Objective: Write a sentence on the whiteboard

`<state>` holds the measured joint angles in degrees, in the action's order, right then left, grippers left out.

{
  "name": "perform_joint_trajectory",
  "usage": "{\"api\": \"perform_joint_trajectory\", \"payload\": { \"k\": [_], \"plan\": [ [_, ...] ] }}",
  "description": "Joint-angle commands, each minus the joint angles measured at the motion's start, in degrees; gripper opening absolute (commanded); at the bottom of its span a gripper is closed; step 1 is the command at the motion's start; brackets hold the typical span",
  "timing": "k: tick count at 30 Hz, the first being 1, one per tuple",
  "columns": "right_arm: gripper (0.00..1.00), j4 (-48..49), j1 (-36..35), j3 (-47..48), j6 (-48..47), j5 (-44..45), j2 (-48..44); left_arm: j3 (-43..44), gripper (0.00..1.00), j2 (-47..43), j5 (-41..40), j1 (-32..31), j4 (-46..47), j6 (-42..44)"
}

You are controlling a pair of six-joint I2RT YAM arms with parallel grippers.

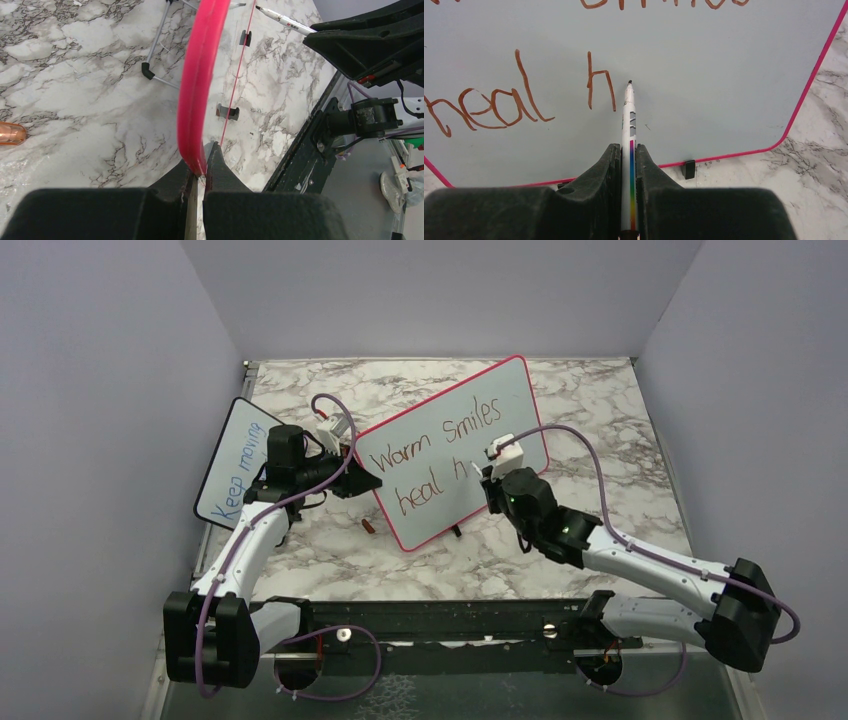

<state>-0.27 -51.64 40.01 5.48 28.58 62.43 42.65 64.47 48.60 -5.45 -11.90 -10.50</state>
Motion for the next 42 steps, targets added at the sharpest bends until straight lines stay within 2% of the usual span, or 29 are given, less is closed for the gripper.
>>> {"api": "perform_joint_trajectory", "payload": {
  "k": [1, 10, 24, 42],
  "plan": [
    [0.01, 2.6, 0.4, -0.3, -0.5, -1.9, 1.0, -0.4, 0.0, 1.5, -9.8, 1.2, -2.6, 5.5],
    [0.0, 2.1, 0.4, 0.1, -0.3, -3.1, 2.3, -0.4, 0.0, 1.6, -9.8, 1.2, -2.6, 5.5],
    [0.0, 1.3, 1.9, -0.4, 0.3, 0.6, 1.6, -0.4, 0.0, 1.7, -9.9, 1.2, -2.6, 5.6],
    [0.0, 5.2, 2.3, 1.2, -1.9, 1.1, 2.2, -0.3, 0.0, 1.7, -9.8, 1.2, -2.7, 5.7]
  ]
}}
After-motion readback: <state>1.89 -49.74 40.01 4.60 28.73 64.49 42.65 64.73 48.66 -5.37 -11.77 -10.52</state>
